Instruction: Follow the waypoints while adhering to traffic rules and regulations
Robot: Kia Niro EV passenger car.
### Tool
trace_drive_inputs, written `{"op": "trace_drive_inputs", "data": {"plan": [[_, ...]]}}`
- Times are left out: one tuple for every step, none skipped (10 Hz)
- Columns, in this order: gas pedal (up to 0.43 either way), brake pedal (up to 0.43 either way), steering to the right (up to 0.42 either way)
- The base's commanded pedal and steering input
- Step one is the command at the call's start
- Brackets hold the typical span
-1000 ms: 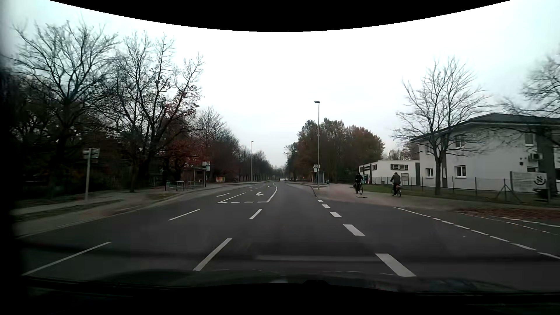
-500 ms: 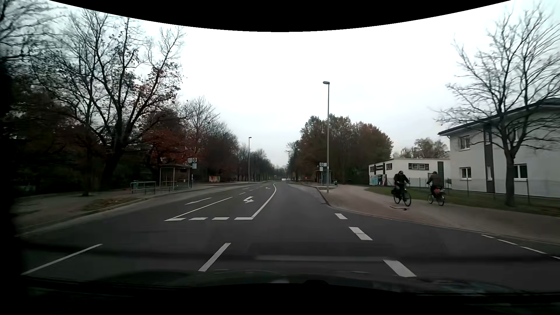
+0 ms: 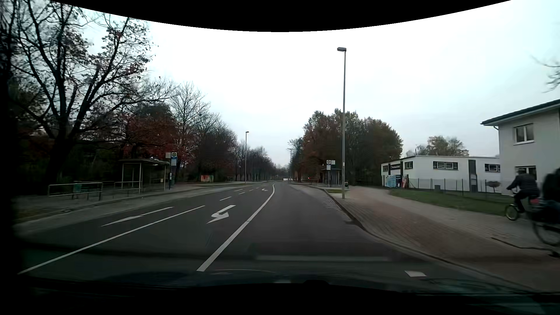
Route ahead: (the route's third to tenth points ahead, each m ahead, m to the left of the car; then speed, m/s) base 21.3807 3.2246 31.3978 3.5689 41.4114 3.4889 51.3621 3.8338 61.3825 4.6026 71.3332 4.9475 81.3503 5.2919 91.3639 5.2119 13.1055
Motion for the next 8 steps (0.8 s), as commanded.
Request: {"op": "trace_drive_inputs", "data": {"plan": [[0.177,0.0,-0.007],[0.177,0.0,-0.008],[0.177,0.0,-0.008],[0.177,0.0,-0.009],[0.177,0.0,-0.01],[0.177,0.0,-0.011],[0.177,0.0,-0.012],[0.177,0.0,-0.012]]}}
